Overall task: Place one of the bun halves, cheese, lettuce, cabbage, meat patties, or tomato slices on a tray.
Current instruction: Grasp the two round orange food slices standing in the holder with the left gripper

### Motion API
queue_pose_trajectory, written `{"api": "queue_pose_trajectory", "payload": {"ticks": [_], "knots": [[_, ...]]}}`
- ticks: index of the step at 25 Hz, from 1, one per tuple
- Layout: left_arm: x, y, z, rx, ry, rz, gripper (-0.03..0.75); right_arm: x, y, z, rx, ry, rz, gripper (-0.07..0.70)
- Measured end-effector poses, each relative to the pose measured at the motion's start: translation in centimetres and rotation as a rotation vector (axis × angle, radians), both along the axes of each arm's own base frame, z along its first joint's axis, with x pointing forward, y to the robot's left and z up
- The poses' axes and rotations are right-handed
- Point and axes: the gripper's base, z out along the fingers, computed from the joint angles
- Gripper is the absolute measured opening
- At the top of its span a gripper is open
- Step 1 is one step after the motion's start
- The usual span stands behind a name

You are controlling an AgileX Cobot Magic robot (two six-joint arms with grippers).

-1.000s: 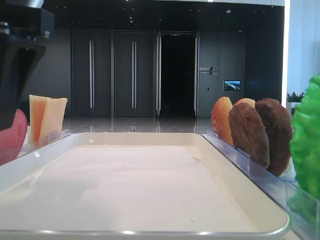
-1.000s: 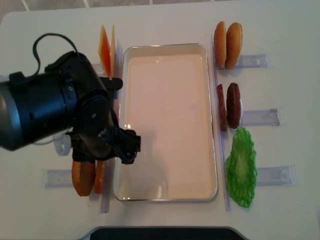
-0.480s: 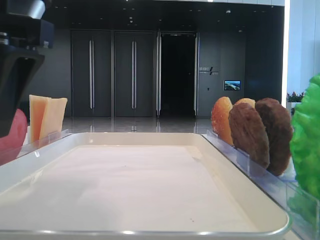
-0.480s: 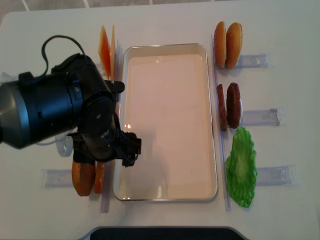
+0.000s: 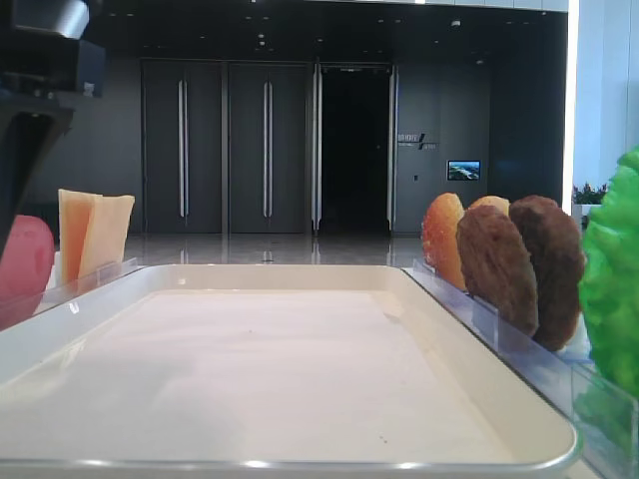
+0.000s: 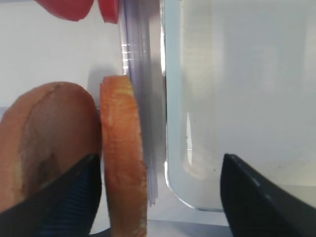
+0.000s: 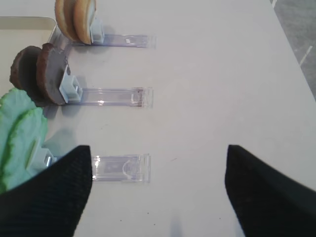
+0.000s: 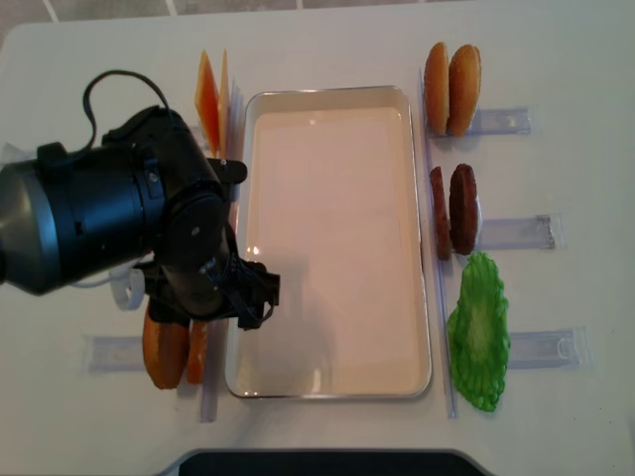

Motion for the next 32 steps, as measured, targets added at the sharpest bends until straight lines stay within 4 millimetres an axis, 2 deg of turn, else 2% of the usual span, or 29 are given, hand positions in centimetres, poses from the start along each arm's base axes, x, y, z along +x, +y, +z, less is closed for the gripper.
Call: {"api": "queue_pose_trajectory", "payload": {"ticks": [16, 32], "knots": [[-0.14, 0.92, 0.19, 0.106, 0.019, -0.008, 0.134, 0.0, 0.0, 0.0, 0.0, 0.0, 0.0, 0.555], [-0.32, 0.98, 0.5, 0.098, 0.026, -0.03, 0.13, 0.0, 0.0, 0.0, 0.0, 0.0, 0.0, 0.555]]}}
